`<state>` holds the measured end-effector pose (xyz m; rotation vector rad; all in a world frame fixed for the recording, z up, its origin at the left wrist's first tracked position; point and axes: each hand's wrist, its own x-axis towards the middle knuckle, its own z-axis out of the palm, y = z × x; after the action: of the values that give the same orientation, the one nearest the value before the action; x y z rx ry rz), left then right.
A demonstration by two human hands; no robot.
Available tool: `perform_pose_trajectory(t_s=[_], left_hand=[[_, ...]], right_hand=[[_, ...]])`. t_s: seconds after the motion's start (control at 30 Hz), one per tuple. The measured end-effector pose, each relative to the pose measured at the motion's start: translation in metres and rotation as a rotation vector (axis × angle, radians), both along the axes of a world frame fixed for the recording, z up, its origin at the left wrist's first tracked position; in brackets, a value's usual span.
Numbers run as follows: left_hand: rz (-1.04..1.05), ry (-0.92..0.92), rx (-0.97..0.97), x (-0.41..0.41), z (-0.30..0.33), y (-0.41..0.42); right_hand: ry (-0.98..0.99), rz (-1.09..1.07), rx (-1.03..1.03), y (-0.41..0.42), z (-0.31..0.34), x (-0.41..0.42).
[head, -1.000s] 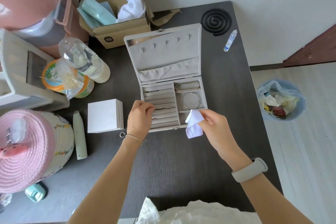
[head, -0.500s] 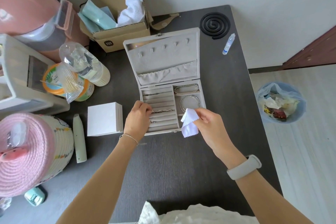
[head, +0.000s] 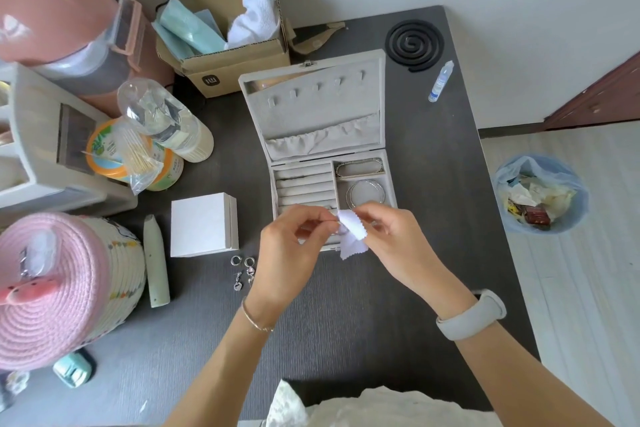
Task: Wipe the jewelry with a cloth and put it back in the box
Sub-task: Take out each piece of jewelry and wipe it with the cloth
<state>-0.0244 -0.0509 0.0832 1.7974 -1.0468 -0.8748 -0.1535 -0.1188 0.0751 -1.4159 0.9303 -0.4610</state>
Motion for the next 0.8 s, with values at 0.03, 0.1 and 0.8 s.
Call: perform_pose_trajectory(t_s=[0.03, 0.1, 0.8], left_hand=[[0.012, -0.025, -0.005, -0.001, 0.001, 0.001], [0.035, -0.059, -0.005, -0.004, 0.002, 0.002], [0.149, 0.028, -0.002, -0.02, 0.023, 0.0]], right_hand=[[0.003, 0.003, 0.001, 0.001, 0.001, -0.001], [0.01, 0.022, 0.007, 0.002, 0.002, -0.002], [-0.115, -0.065, 0.106, 0.008, 0.016, -0.001]])
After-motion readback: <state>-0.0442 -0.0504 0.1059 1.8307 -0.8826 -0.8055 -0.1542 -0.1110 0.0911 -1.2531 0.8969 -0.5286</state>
